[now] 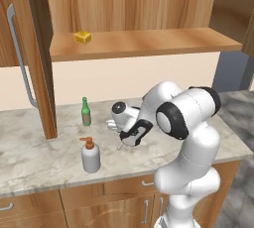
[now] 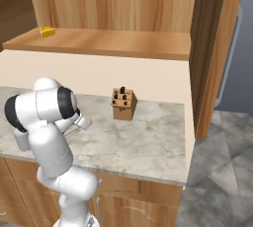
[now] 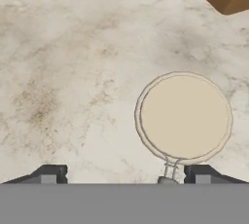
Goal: Pick the soap dispenser and dish brush from the cabinet and place them on the counter.
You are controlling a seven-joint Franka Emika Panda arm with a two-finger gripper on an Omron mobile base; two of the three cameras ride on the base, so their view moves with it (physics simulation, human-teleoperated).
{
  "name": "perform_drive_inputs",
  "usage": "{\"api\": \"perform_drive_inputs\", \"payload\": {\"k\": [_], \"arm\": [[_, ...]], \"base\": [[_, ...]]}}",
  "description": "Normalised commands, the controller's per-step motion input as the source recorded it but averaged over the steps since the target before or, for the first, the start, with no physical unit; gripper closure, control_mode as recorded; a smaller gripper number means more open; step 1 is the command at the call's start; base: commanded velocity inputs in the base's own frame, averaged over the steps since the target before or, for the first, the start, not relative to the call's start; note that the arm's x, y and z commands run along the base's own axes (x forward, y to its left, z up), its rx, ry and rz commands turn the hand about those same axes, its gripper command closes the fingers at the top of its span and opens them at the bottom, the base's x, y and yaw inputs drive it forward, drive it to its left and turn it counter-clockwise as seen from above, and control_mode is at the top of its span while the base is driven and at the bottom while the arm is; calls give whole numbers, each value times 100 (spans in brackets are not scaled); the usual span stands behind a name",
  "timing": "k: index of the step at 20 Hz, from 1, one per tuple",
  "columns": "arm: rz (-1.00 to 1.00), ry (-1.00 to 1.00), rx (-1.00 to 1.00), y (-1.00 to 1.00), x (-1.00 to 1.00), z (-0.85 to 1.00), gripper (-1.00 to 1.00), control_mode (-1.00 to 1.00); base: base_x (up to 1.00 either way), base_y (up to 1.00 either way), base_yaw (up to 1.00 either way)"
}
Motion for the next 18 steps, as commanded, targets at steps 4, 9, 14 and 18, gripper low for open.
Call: {"api": "perform_drive_inputs", "payload": {"k": [4, 9, 14, 18], "arm": [[0, -6, 4, -3, -24, 4, -100, -100], [0, -8, 12, -13, -25, 25, -100, -100], [0, -2, 12, -20, -24, 40, -100, -100], [0, -2, 11, -9, -16, 56, -100, -100]], "base": [[0, 0, 0], [0, 0, 0], [0, 0, 0], [0, 0, 0]]}}
